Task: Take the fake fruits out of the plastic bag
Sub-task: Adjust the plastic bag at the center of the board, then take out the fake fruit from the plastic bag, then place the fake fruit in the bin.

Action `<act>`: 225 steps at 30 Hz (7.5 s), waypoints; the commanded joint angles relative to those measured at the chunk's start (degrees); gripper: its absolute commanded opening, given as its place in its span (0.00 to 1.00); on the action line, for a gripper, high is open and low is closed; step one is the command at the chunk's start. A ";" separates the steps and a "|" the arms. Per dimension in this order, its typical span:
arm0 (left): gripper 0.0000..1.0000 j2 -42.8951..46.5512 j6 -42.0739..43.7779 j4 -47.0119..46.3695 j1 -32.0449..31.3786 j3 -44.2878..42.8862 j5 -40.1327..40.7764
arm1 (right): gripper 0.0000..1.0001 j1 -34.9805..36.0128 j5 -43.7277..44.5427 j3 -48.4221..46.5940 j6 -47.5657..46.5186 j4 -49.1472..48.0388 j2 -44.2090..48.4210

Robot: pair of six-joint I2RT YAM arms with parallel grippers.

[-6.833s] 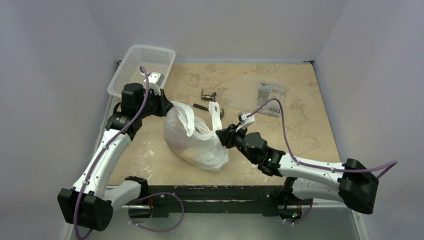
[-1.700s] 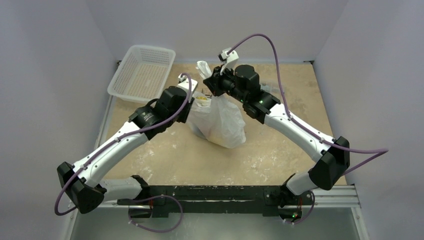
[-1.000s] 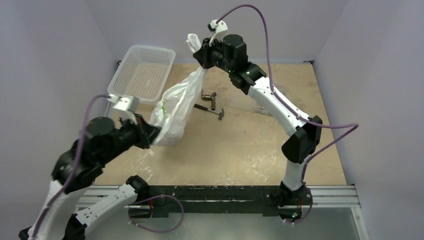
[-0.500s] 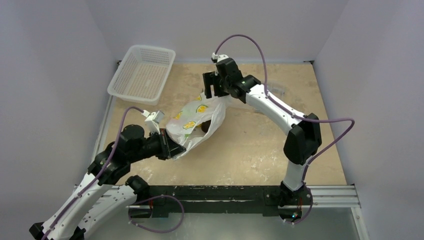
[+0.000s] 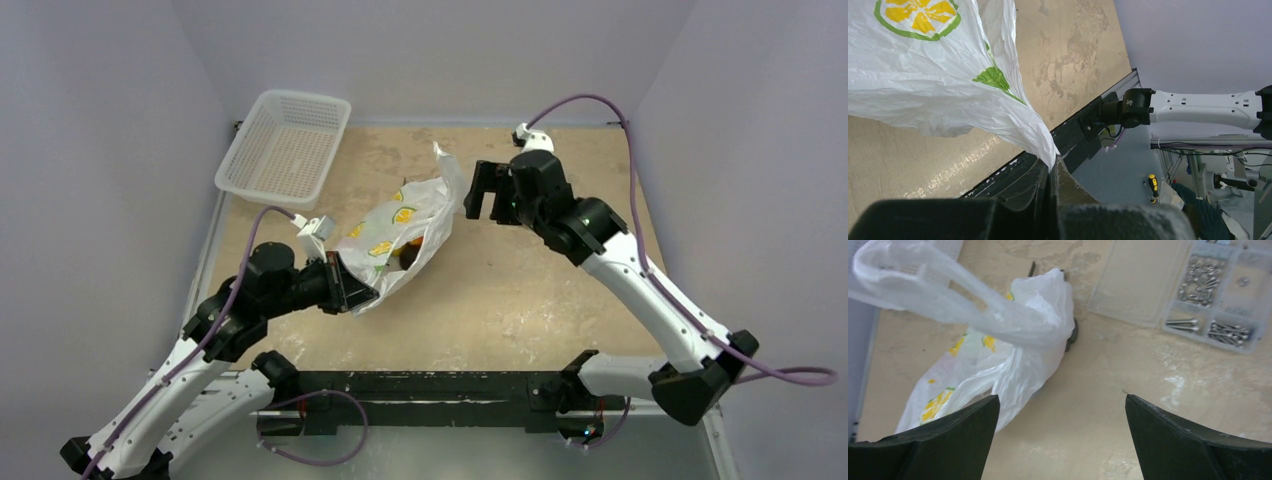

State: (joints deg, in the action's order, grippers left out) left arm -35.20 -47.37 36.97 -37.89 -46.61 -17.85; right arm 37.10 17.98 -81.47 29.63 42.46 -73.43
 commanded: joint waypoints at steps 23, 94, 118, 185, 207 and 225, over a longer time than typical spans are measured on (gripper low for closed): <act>0.72 -2.62 12.58 12.77 0.14 -12.48 1.51 | 0.00 13.42 -8.02 41.33 18.41 -58.39 -0.93; 0.70 -23.14 23.94 -10.45 -10.84 -14.98 7.72 | 0.99 13.54 9.11 23.96 -12.77 -43.91 -6.36; 0.61 -15.65 1.94 -15.50 -10.73 14.65 19.23 | 0.99 13.07 -4.82 28.25 4.19 -42.94 -9.99; 0.46 -58.34 12.03 -30.16 -12.88 -6.52 43.43 | 0.00 14.05 -7.69 47.96 3.26 -60.05 -4.07; 0.07 -9.44 16.46 -17.17 -12.29 4.12 22.28 | 0.00 14.05 -5.35 50.80 -0.41 -61.61 -2.70; 0.00 -18.57 18.27 -14.32 16.47 -13.51 49.09 | 0.00 14.05 -8.99 50.80 -6.60 -67.94 -6.09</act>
State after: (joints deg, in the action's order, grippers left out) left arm -44.49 -27.92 28.38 -26.63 -55.70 28.64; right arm 51.05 10.44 -29.54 25.47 -22.22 -79.18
